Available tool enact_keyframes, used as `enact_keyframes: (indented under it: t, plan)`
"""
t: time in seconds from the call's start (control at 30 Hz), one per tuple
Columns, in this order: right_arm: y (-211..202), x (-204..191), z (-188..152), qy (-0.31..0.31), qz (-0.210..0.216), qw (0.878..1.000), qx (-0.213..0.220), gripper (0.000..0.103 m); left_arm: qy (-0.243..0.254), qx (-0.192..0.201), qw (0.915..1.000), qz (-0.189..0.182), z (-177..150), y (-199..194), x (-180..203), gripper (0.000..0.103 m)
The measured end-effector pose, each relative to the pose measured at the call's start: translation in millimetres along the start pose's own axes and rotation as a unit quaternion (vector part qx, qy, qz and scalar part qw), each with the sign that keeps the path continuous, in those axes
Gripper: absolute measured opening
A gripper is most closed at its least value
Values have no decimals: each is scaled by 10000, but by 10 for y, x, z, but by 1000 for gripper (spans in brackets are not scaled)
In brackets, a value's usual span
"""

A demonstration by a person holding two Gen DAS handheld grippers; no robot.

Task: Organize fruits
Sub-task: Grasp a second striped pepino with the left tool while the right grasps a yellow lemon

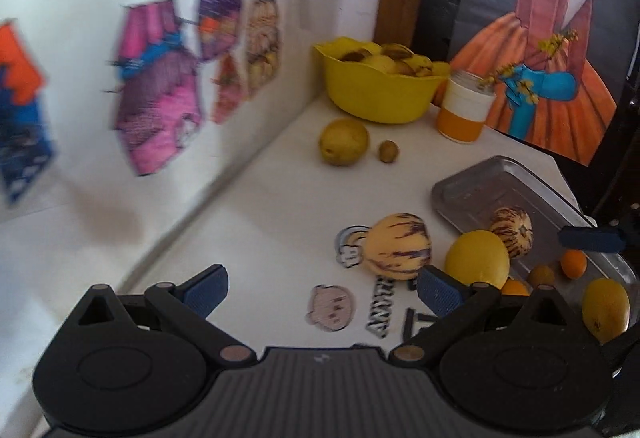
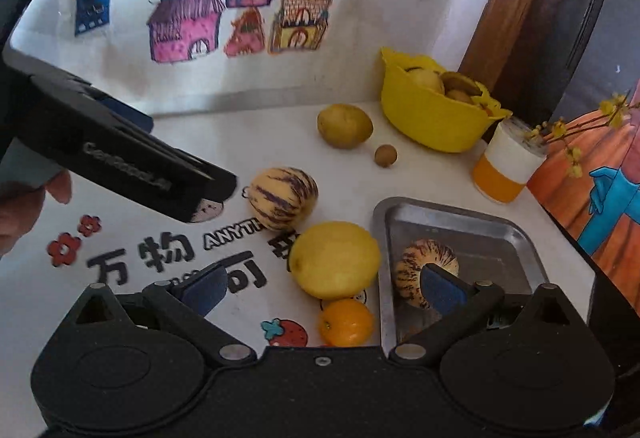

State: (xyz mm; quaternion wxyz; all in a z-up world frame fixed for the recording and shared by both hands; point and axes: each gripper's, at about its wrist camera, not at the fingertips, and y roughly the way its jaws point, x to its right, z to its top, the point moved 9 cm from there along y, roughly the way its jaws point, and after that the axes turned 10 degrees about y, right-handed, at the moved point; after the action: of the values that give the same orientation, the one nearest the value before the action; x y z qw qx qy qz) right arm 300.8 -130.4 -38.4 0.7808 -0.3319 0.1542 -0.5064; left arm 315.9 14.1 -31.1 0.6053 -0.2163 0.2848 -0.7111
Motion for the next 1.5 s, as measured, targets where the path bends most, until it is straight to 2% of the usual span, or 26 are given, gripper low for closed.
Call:
enact_keyframes:
  t: [0.3,0.67,0.93,1.1,1.23,1.33,1.5]
  plan:
    - [286,75,10,72,34,10000,30,96,62,-240,9995,-171,65,428,182,102]
    - [424,41,31,148,237,9996,-4,80,63,-293,9987,-422,113,637,241,101]
    - [487,106,-3,331,229,9992,-46,71,0,-320,9973,-661,105,712,292,82]
    - [523,119,-36,460,235,9986,-71,71,-44,-255,9972,-696,146,732,326,73]
    - [552,119,-12,539,242,9982,-37,71,-87,-174,9966,-802,176,732,366,59]
    - [558,128,3,571,146,9983,25,64,-63,-145,9970,-760,188,733,396,58]
    - [520,134,-23,725,218,9971,10,63,-16,-158,9977,-654,152,697,407,58]
